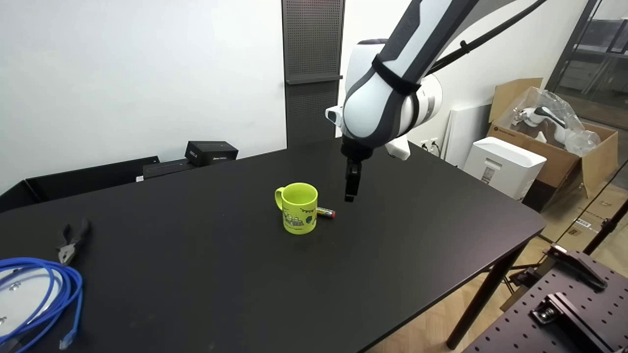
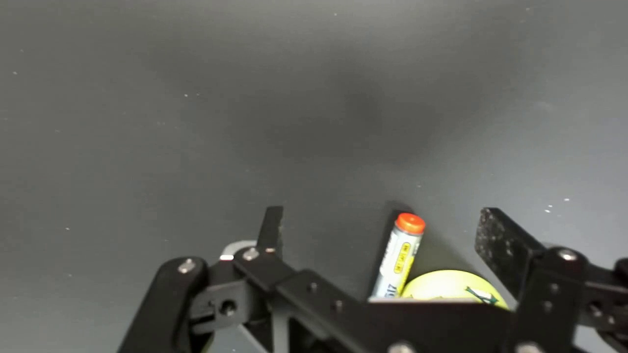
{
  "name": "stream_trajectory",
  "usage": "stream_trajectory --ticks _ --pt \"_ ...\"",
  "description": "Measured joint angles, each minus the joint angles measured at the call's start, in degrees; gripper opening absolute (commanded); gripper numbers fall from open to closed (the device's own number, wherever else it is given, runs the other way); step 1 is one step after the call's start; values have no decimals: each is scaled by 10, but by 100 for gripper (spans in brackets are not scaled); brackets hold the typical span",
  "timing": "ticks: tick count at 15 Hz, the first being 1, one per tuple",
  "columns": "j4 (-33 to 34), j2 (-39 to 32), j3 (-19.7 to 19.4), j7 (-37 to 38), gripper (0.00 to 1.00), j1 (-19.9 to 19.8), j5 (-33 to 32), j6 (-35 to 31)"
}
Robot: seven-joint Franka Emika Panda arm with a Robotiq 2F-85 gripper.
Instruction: Put the orange marker in the mug
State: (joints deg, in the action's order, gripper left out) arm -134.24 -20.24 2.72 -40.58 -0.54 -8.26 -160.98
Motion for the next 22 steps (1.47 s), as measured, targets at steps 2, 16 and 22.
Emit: stream_trajectory --ticks 2,16,22 --pt "2 -10 -37 76 100 30 -59 -24" --pt "52 -85 -12 192 100 61 -104 -23" --pt "67 -104 6 191 45 48 -94 -22"
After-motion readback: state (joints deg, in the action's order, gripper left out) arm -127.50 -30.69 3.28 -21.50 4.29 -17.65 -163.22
